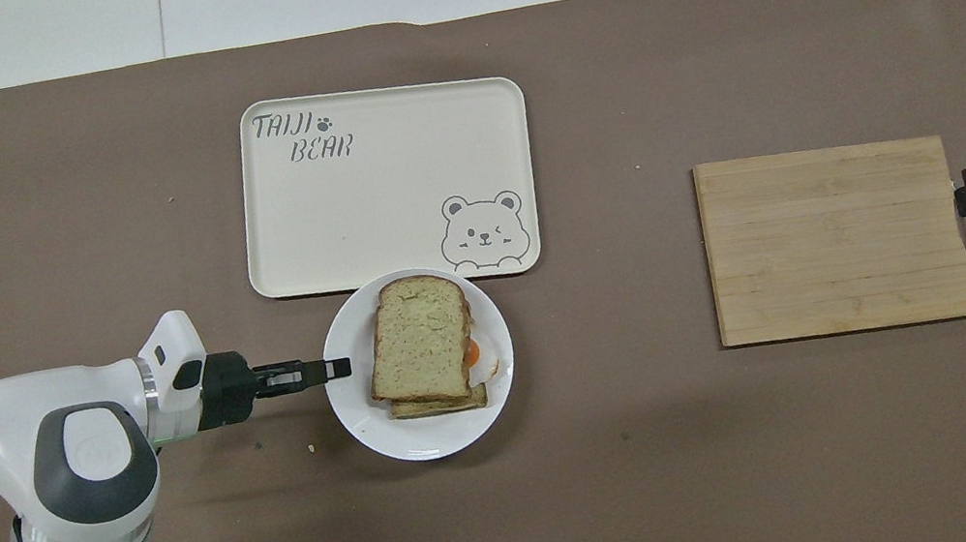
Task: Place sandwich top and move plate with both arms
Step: 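Push the white plate with the left gripper onto the bear tray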
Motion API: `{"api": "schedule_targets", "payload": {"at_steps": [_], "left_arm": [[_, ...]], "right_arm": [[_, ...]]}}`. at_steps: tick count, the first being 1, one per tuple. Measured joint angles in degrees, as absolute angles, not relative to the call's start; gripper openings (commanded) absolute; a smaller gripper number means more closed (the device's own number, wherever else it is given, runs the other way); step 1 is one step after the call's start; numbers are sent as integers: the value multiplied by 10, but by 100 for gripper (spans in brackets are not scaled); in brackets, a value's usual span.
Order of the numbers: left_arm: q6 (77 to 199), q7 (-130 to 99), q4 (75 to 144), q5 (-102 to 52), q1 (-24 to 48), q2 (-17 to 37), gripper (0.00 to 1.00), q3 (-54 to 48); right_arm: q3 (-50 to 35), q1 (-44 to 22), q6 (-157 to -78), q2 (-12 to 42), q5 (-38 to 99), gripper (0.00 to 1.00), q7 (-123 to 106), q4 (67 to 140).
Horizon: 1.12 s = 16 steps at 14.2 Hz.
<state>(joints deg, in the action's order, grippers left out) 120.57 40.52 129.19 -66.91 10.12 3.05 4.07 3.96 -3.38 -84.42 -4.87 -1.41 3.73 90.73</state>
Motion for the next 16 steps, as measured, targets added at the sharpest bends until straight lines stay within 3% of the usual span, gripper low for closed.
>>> {"api": "schedule_targets", "payload": {"at_steps": [4,9,12,16], "left_arm": [[1199,370,1168,-669,72,104,0,42],[1198,351,1027,-669,65,236,0,40],[1200,351,979,-669,65,292,0,36],[1233,351,966,-669,78,310,0,20]], "right_arm": [[40,-34,-844,-49,-14,100,37,907],[40,-34,-844,-49,-14,100,37,907],[40,-34,-844,-49,-14,100,37,907],[40,-34,-844,-49,-14,100,37,907]]}}
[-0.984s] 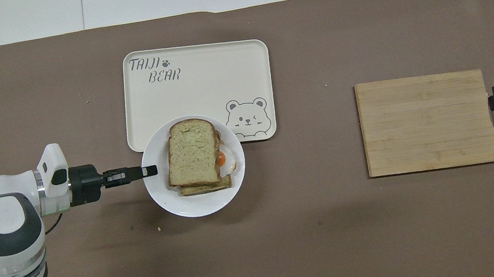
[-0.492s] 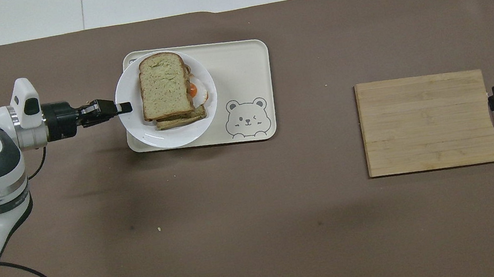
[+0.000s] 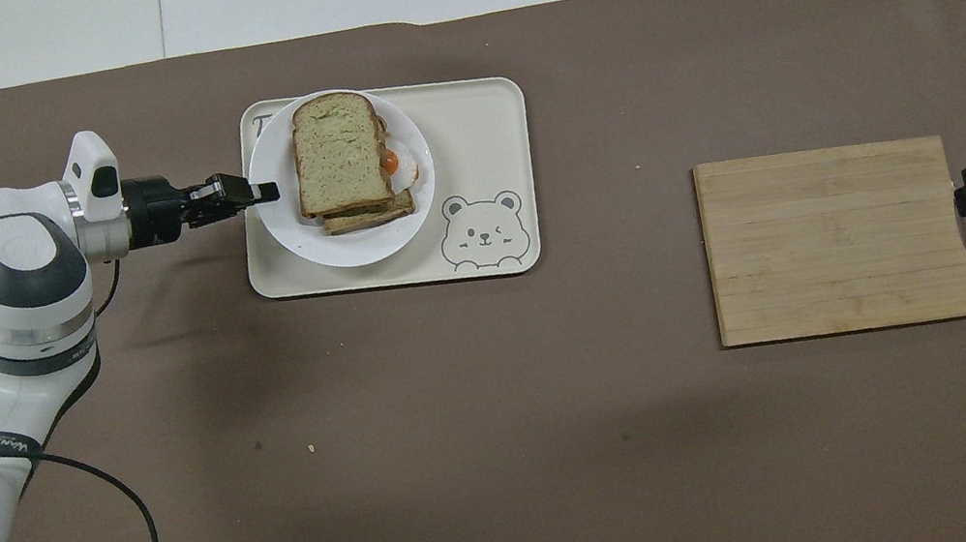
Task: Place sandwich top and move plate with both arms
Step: 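Push the white plate with the left gripper onto the bear tray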
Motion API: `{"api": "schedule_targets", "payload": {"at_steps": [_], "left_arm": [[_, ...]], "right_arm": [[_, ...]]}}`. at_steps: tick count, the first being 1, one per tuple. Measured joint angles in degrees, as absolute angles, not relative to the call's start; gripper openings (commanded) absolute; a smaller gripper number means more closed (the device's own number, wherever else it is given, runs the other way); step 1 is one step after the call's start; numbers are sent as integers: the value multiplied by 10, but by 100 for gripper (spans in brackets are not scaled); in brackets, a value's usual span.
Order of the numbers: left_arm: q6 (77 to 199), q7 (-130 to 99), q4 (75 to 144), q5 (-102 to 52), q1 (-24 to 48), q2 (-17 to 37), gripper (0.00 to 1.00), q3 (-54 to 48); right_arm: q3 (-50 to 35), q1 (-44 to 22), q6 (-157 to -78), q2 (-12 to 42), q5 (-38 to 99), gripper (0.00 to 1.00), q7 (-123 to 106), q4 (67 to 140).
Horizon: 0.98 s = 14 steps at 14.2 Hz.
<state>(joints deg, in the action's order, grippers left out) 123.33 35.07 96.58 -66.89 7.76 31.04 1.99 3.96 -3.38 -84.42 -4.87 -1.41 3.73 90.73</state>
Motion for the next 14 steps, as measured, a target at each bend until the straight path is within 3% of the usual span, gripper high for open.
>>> {"api": "schedule_targets", "payload": {"at_steps": [5,7,8,9,10,12,14], "left_arm": [[1275,349,967,-669,122,315,2,18],[1282,348,967,-669,129,317,22,18],[1282,348,967,-669,129,317,37,18],[1282,348,967,-669,129,317,70,19],[1282,348,967,-669,129,317,83,19],[1282,348,967,-669,129,317,99,20],[1282,348,965,-659,129,317,100,21]], "right_arm": [[40,-34,-844,-49,-14,100,37,907],[40,-34,-844,-49,-14,100,37,907],[40,-34,-844,-49,-14,100,37,907],[40,-34,-844,-49,-14,100,37,907],[40,-34,-844,-49,-14,100,37,907],[40,-34,-844,-49,-14,100,37,907],[40,-34,-844,-49,-14,100,37,907]]}}
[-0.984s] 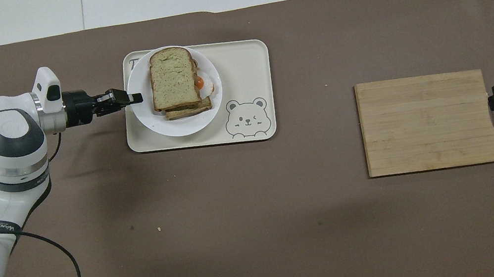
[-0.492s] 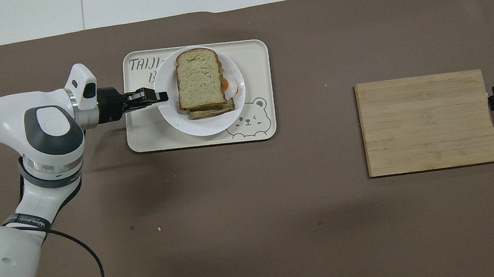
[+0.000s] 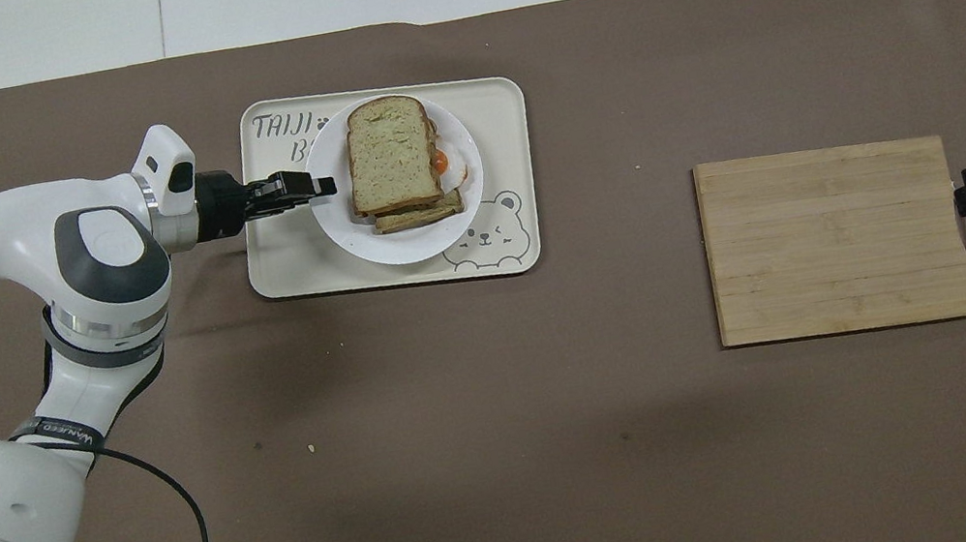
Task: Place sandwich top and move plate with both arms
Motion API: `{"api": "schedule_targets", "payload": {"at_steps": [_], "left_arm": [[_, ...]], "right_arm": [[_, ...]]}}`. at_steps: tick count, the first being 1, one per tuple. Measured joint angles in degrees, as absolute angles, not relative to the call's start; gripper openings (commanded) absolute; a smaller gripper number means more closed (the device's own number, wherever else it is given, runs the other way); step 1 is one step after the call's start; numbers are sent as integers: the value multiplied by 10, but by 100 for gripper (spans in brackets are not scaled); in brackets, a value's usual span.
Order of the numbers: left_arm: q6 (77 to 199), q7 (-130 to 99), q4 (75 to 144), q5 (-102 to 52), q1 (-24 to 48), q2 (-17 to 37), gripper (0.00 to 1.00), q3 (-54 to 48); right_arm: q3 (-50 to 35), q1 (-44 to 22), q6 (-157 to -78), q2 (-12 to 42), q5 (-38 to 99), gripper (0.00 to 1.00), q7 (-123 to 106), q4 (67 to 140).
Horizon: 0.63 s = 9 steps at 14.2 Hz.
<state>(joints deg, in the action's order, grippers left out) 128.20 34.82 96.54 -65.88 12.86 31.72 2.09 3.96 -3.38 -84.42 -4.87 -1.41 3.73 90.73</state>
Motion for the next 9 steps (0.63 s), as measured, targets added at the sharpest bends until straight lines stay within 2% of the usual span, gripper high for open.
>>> {"api": "schedule_targets", "payload": {"at_steps": [4,9], "left_arm": [[1283,347,954,-583,129,307,100,23],[1280,283,949,-376,127,238,100,27]], "right_arm": [[40,-34,-844,-49,-14,100,37,907],[40,-34,-844,-49,-14,100,37,907]]}}
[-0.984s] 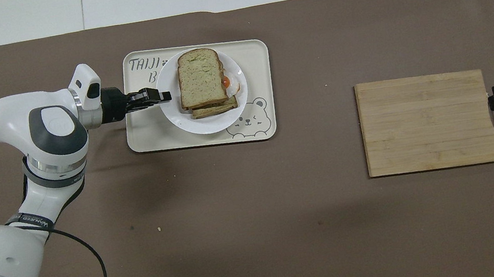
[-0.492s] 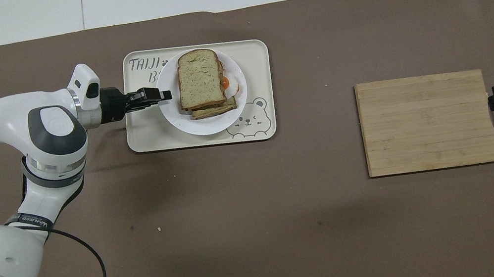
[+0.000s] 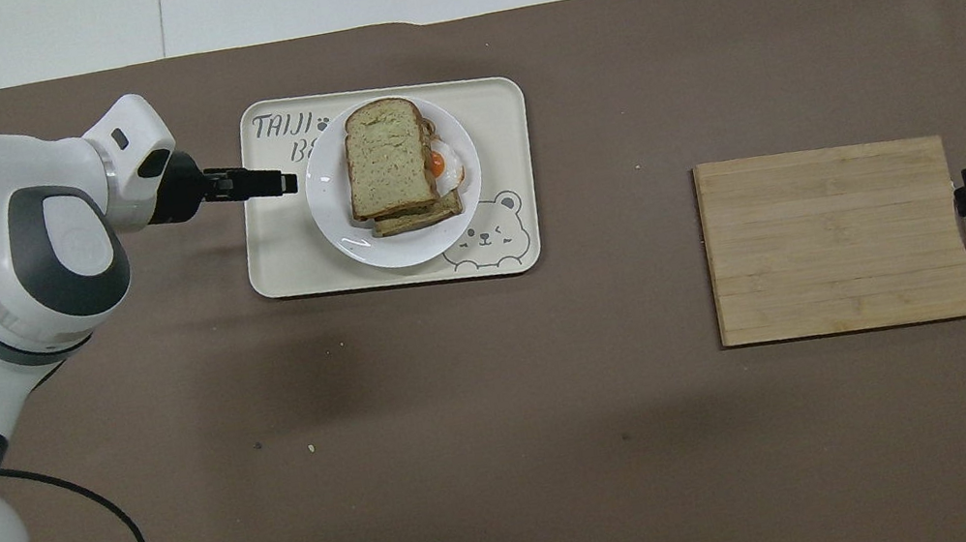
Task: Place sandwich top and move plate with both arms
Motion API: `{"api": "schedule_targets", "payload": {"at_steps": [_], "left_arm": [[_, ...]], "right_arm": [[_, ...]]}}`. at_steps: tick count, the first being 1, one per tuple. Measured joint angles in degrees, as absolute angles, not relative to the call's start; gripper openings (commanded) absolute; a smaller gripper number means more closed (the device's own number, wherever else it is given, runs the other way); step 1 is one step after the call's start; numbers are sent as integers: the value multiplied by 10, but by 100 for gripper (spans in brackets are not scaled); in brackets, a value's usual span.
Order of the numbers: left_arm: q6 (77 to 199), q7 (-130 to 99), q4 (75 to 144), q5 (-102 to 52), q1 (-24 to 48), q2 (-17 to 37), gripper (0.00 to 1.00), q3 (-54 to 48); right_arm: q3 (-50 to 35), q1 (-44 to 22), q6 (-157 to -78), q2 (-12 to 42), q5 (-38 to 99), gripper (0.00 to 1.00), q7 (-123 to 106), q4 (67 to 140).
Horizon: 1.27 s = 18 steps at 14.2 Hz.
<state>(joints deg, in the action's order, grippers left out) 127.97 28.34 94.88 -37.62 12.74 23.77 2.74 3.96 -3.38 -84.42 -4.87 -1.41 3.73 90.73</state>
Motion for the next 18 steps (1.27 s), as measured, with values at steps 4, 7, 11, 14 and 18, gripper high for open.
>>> {"api": "schedule_targets", "payload": {"at_steps": [4,7,11,14,18], "left_arm": [[1215,219,944,-232,125,158,100,36],[1097,206,902,-133,124,96,100,62],[927,206,815,-94,122,62,100,119],[840,206,769,-57,122,45,100,135],[767,205,759,-41,108,11,100,135]], "right_arm": [[40,-34,-844,-49,-14,100,37,907],[40,-34,-844,-49,-14,100,37,907],[40,-34,-844,-49,-14,100,37,907],[40,-34,-844,-49,-14,100,37,907],[40,-34,-844,-49,-14,100,37,907]]}}
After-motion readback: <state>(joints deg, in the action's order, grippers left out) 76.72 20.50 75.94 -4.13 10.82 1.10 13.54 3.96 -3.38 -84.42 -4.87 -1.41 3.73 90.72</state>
